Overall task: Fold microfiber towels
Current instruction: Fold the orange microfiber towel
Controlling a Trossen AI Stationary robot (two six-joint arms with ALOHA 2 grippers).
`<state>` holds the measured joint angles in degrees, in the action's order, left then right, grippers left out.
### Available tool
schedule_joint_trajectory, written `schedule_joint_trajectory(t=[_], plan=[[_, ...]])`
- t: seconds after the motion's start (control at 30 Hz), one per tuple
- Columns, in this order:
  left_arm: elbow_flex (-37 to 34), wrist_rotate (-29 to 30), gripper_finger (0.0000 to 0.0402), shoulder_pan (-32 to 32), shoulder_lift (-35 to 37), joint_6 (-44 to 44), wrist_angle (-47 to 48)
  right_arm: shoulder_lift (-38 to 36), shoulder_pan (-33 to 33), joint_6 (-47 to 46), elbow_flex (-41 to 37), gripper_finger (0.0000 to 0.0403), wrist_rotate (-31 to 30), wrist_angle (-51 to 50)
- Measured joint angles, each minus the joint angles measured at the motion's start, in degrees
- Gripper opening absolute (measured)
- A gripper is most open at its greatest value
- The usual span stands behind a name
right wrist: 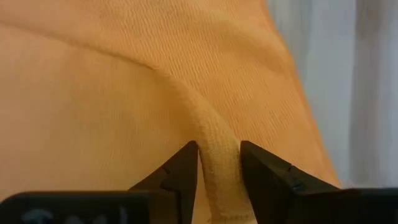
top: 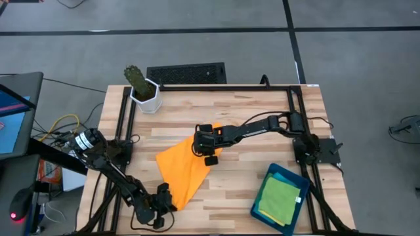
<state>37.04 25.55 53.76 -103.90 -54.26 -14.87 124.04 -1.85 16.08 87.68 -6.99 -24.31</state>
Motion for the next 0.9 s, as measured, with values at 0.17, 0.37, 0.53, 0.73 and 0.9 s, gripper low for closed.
schedule_joint_trajectory(t=[0.17, 0.37, 0.53, 0.73, 0.9], plan=[[-0.02, 0.30, 0.0000, 0.00, -0.02, 0.15, -0.13, -1.41, -0.03, -0.07, 0.00, 0.0142, -0.11, -3.04], [-0.02, 0.47, 0.0000, -0.02, -0.04, 0.39, -0.13, -1.03, -0.42, -0.69, -0.01, 0.0141, 0.07, -5.32], [-0.02, 0.67, 0.0000, -0.02, -0.05, 0.39, -0.17, -0.99, -0.44, -1.97, -1.91, 0.0133, -2.26, -4.81], [-0.07, 2.02, 0.0000, -0.11, -0.04, -3.56, -1.00, -1.83, -2.33, -2.61, -1.92, 0.0075, -9.14, -5.74], [-0.35, 2.77, 0.0000, -0.69, 2.49, -7.11, 0.12, -5.68, -4.76, -4.15, -1.87, 0.0014, -11.14, -11.38]])
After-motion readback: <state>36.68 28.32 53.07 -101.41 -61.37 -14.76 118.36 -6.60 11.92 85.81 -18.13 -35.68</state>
